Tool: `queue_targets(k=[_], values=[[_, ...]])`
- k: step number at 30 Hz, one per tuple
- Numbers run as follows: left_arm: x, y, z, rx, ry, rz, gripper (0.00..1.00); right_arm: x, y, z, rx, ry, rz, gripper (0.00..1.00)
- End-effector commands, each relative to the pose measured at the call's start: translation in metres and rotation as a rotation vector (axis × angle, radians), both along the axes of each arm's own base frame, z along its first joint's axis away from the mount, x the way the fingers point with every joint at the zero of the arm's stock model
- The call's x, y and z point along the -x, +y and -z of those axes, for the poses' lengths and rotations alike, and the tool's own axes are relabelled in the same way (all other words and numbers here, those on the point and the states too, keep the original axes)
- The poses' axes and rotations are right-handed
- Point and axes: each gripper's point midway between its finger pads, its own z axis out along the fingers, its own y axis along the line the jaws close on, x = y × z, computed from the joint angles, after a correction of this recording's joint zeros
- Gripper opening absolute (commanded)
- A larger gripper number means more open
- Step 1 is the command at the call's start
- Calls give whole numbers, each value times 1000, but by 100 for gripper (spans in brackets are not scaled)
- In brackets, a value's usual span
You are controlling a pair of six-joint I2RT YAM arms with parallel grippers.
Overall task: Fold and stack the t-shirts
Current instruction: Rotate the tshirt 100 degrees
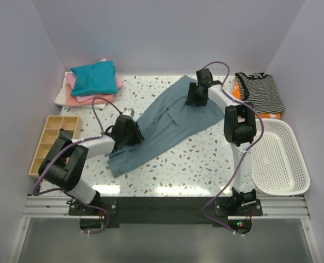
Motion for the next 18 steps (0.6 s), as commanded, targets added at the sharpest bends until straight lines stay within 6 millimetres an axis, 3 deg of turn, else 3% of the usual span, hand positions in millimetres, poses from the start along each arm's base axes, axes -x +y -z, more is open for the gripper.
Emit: queue_targets(k=[1, 2, 6, 9, 11, 12, 13, 14, 15, 16, 17, 18], values=[[101, -7, 33, -13, 291, 38, 35, 8, 15, 24, -29, 122, -81, 59], [117, -14, 30, -2, 294, 81, 35, -3, 23, 14, -54, 95, -106, 59], [166, -35, 28, 8, 393, 206, 35, -12, 45, 14, -139, 128, -178, 60], [192, -60, 20, 34, 418, 329, 35, -25, 72, 8, -256, 102, -255, 61], [199, -83, 6, 60, 394, 408, 35, -28, 90, -10, -356, 66, -307, 61], [195, -83, 2, 34, 366, 414, 35, -38, 92, -20, -364, 7, -311, 61], [183, -90, -10, 29, 319, 415, 35, -30, 90, -8, -365, 30, -300, 60], [174, -91, -19, 15, 283, 401, 36, -33, 90, -50, -384, -53, -318, 60], [159, -76, -19, -78, 246, 337, 37, -44, 90, -68, -395, -154, -327, 60], [138, -81, -40, -96, 174, 317, 38, -34, 82, -62, -391, -144, -311, 61], [121, -75, -48, -120, 143, 276, 39, -34, 79, -104, -395, -238, -320, 61], [106, -67, -56, -159, 99, 246, 39, -37, 71, -125, -381, -303, -311, 61]])
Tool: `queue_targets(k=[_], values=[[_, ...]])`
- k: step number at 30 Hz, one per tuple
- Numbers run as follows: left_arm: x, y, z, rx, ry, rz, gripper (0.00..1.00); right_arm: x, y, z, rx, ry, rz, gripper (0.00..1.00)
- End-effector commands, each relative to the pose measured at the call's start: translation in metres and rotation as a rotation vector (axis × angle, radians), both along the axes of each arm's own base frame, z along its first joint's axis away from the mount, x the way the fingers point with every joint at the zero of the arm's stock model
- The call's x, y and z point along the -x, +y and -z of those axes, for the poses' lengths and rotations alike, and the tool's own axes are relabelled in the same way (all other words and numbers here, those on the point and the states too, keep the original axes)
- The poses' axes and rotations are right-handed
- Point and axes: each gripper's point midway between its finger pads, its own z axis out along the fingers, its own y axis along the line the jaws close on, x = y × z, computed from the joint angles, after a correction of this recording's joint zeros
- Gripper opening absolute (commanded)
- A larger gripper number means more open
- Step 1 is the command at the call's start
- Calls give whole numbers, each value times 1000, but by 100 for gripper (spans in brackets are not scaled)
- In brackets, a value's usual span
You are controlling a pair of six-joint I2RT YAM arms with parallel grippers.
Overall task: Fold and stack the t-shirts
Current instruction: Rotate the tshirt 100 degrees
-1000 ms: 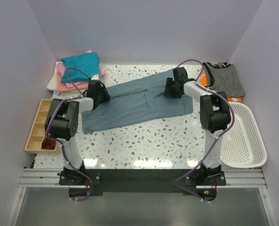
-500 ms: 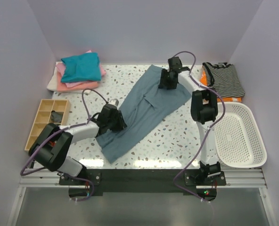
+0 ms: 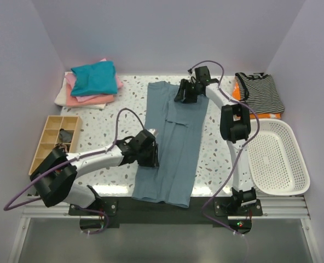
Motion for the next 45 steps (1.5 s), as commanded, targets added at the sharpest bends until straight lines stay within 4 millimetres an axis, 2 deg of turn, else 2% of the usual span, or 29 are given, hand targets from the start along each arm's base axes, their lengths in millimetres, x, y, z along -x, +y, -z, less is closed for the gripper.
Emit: queue_targets(k=[1, 2, 3, 4, 5, 6, 7, 8, 9, 10, 12, 13, 15, 16, 18, 19, 20, 21, 22, 23, 24, 25, 27, 29, 30, 35, 39, 41, 45], values=[[-78, 14, -61, -88, -238, -127, 40, -5, -15, -113, -82, -281, 18, 61], [-97, 22, -70, -74, -264, -171, 41, -2, -20, -124, -72, -308, 22, 61], [-111, 19, -81, -39, -304, -165, 42, 3, -32, -159, -46, -370, 56, 61], [-128, 17, -98, -8, -350, -178, 42, 12, -41, -156, -10, -358, 81, 61], [-145, 22, -104, -9, -375, -198, 44, 18, -50, -165, 22, -375, 109, 61], [-160, 20, -114, -15, -441, -172, 46, 31, -57, -186, 36, -395, 130, 61], [-179, 12, -135, 5, -507, -165, 47, 43, -65, -176, 66, -365, 151, 61], [-193, 10, -126, -25, -509, -153, 49, 53, -68, -174, 72, -348, 160, 61], [-208, 3, -129, -24, -544, -122, 49, 64, -71, -170, 76, -317, 166, 61], [-232, -7, -126, -19, -543, -109, 49, 85, -71, -167, 67, -294, 151, 61], [-250, -28, -122, 33, -520, -39, 47, 107, -69, -159, 42, -260, 145, 61], [-272, -38, -117, 58, -514, -33, 47, 129, -68, -146, 36, -225, 131, 61], [-287, -63, -119, 171, -515, 34, 47, 156, -57, -136, 23, -184, 67, 61], [-304, -72, -111, 197, -512, 44, 47, 175, -55, -128, 24, -161, 44, 61], [-313, -90, -107, 254, -501, 99, 46, 205, -34, -118, 15, -126, -51, 61], [-328, -100, -98, 261, -500, 110, 46, 223, -28, -104, 27, -91, -86, 61], [-331, -105, -92, 267, -482, 129, 46, 236, -22, -103, 31, -87, -112, 61], [-336, -109, -88, 268, -485, 145, 46, 252, -8, -99, 28, -75, -162, 61], [-348, -115, -82, 272, -488, 147, 46, 270, -5, -82, 27, -25, -174, 61], [-352, -117, -78, 277, -489, 150, 46, 278, -1, -82, 8, -31, -183, 61], [-357, -118, -77, 286, -498, 149, 46, 294, -1, -65, 17, 13, -194, 61], [-360, -117, -65, 289, -487, 147, 46, 301, 0, -60, 9, 28, -193, 61], [-365, -118, -60, 313, -486, 148, 46, 316, 0, -47, 0, 70, -213, 61], [-368, -116, -46, 307, -477, 141, 46, 328, 5, -38, -20, 112, -244, 61], [-370, -113, -41, 301, -473, 133, 46, 341, 10, -34, -55, 154, -278, 61], [-381, -89, -3, 241, -426, 80, 46, 368, 14, -4, -50, 276, -296, 61], [-392, -61, 19, 221, -392, 35, 45, 380, -1, 23, 41, 352, -250, 61], [-397, -51, 24, 210, -388, 20, 45, 379, -24, 36, 176, 358, -180, 61], [-408, -27, 29, 184, -393, -14, 45, 363, -59, 45, 373, 319, -45, 61]])
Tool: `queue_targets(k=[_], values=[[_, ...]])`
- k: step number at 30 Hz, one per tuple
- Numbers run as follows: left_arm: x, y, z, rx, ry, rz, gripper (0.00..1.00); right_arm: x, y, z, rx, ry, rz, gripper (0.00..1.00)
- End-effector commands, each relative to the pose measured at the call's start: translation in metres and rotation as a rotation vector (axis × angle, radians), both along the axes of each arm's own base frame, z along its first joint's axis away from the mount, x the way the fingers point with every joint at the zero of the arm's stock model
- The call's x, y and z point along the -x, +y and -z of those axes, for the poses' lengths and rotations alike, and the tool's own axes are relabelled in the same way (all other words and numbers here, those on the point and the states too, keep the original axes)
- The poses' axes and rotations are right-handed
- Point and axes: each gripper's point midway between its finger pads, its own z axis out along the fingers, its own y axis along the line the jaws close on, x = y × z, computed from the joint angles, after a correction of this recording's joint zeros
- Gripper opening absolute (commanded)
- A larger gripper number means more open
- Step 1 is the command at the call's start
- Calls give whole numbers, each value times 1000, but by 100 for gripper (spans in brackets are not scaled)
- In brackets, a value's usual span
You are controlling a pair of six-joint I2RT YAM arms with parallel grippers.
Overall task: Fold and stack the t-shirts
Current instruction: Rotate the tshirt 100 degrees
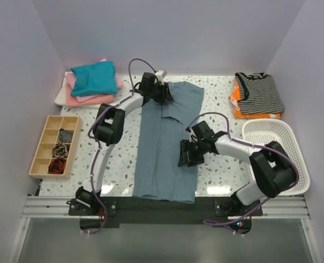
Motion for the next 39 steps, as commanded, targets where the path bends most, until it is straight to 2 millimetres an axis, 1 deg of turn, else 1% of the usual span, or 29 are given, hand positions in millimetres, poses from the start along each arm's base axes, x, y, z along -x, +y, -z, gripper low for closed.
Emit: queue_targets(k=[1, 5, 6, 9, 11, 14, 15, 17, 18, 19, 20, 21, 22, 23, 24, 25, 26, 27, 28, 29, 31, 32, 33, 34, 35, 36, 37, 38, 39], values=[[-26, 52, 31, -81, 12, -102, 45, -12, -61, 27, 356, -54, 143, 61], [-34, 66, 30, -74, 5, -127, 45, -37, -76, 24, 464, -133, 213, 61], [-37, 69, 26, -67, -2, -129, 45, -46, -72, 19, 457, -154, 213, 61], [-39, 66, 19, -51, -18, -112, 46, -62, -58, 9, 412, -209, 162, 61], [-39, 63, 13, -35, -30, -97, 46, -67, -50, 2, 379, -231, 119, 61], [-40, 55, -6, 1, -53, -69, 46, -76, -30, -25, 263, -301, 62, 60], [-41, 54, -23, 18, -76, -64, 46, -79, -25, -40, 223, -341, 62, 61], [-39, 47, -53, 59, -113, -41, 45, -78, -16, -55, 160, -365, 37, 61], [-34, 46, -84, 79, -154, -39, 45, -80, -12, -65, 137, -384, 32, 61], [-33, 45, -103, 97, -192, -38, 45, -79, -12, -73, 124, -398, 36, 61], [-22, 47, -101, 95, -167, -45, 45, -81, -14, -78, 130, -416, 49, 61], [-17, 47, -146, 127, -249, -47, 45, -83, -18, -80, 142, -423, 71, 61], [-12, 49, -157, 120, -261, -72, 45, -83, -23, -84, 159, -438, 95, 61], [5, 49, -145, 102, -220, -78, 45, -86, -32, -82, 198, -453, 132, 62], [19, 52, -177, 113, -263, -91, 44, -89, -40, -82, 231, -464, 172, 62], [28, 59, -178, 96, -254, -143, 44, -89, -50, -82, 273, -468, 204, 62], [60, 62, -176, 80, -237, -147, 44, -93, -61, -81, 330, -481, 254, 62], [74, 67, -173, 63, -238, -165, 44, -94, -69, -82, 360, -483, 280, 62], [83, 81, -168, 20, -238, -242, 44, -91, -78, -79, 399, -464, 304, 62], [117, 92, -155, -9, -206, -257, 45, -90, -85, -76, 419, -452, 326, 63], [147, 110, -138, -14, -144, -324, 45, -86, -96, -70, 428, -416, 381, 66], [180, 122, -117, -23, -96, -332, 45, -79, -102, -63, 423, -398, 391, 67], [196, 128, -108, -23, -72, -343, 45, -76, -103, -60, 402, -376, 405, 67], [213, 135, -97, -24, -24, -379, 45, -75, -109, -58, 390, -357, 430, 67], [240, 142, -86, -22, -2, -379, 45, -69, -112, -54, 378, -341, 436, 67], [253, 143, -83, -9, 8, -378, 45, -63, -110, -53, 350, -321, 427, 67], [273, 149, -69, -22, 78, -408, 45, -58, -112, -52, 347, -304, 426, 67], [296, 148, -67, -9, 83, -391, 45, -51, -111, -50, 339, -286, 417, 67], [312, 151, -58, -25, 120, -397, 45, -45, -108, -54, 308, -279, 409, 67]])
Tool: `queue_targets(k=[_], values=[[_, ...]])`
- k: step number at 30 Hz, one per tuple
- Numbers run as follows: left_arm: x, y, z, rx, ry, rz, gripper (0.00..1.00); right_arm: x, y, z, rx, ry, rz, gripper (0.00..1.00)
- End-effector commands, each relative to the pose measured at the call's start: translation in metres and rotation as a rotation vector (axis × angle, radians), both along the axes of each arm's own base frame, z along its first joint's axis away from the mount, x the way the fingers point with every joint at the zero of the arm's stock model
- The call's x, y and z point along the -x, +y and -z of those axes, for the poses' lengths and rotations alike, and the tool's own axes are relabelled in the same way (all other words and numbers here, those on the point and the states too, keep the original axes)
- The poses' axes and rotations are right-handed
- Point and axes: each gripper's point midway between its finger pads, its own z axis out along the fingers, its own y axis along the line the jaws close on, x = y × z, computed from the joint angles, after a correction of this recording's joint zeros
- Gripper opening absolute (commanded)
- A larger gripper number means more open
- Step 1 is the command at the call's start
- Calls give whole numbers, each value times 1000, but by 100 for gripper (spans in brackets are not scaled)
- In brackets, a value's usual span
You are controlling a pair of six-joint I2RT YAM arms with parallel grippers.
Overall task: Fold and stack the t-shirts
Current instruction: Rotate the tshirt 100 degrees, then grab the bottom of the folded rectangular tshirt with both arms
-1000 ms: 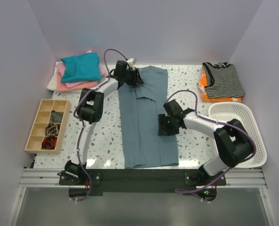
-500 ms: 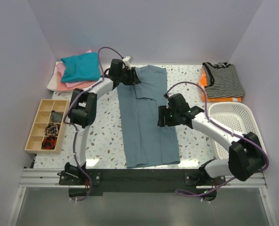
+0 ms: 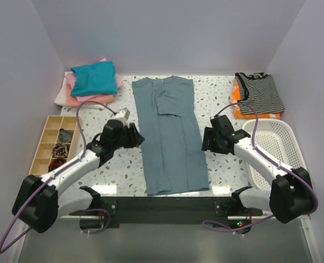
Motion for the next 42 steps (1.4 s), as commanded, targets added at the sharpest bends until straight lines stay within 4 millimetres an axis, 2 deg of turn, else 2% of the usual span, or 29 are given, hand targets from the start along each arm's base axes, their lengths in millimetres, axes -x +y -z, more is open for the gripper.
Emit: queue_targets(k=[1, 2, 3, 4, 5, 6, 8, 12, 13, 14, 19, 20, 26, 30, 36, 42], values=[[66, 18, 41, 16, 182, -122, 45, 28, 9, -7, -107, 50, -12, 67], [83, 16, 41, 34, 180, -103, 44, 36, 10, -4, -122, 70, -14, 67], [96, 21, 50, 20, 220, -111, 44, 40, 10, -6, -136, 64, -10, 67], [106, 24, 59, 31, 256, -132, 44, 52, 15, -5, -174, 95, -29, 67], [114, 22, 56, 49, 254, -119, 44, 62, 14, 2, -180, 123, -29, 67], [125, 26, 64, 34, 292, -121, 44, 68, 15, -1, -201, 109, -31, 67], [143, 23, 71, 55, 339, -103, 42, 89, 9, 9, -186, 155, -21, 66], [173, 20, 82, 56, 408, -70, 42, 113, 30, 5, -299, 176, -19, 66], [176, 19, 83, 61, 423, -70, 42, 120, 27, 4, -282, 184, -18, 66], [182, 16, 86, 49, 435, -47, 42, 120, 15, 6, -228, 173, 26, 67], [191, 4, 94, 1, 459, -7, 42, 135, 9, 23, -216, 221, 33, 67], [195, 1, 100, -29, 477, 11, 42, 137, 8, 26, -207, 237, 42, 67], [201, -14, 105, -71, 493, 41, 44, 145, 9, 39, -214, 275, 38, 67], [201, -26, 103, -15, 488, 61, 45, 150, 19, 46, -268, 305, 15, 66], [208, -34, 104, 25, 504, 76, 45, 154, 30, 47, -323, 327, -24, 61], [222, -48, 110, 53, 531, 125, 45, 153, 41, 55, -369, 346, -43, 54]])
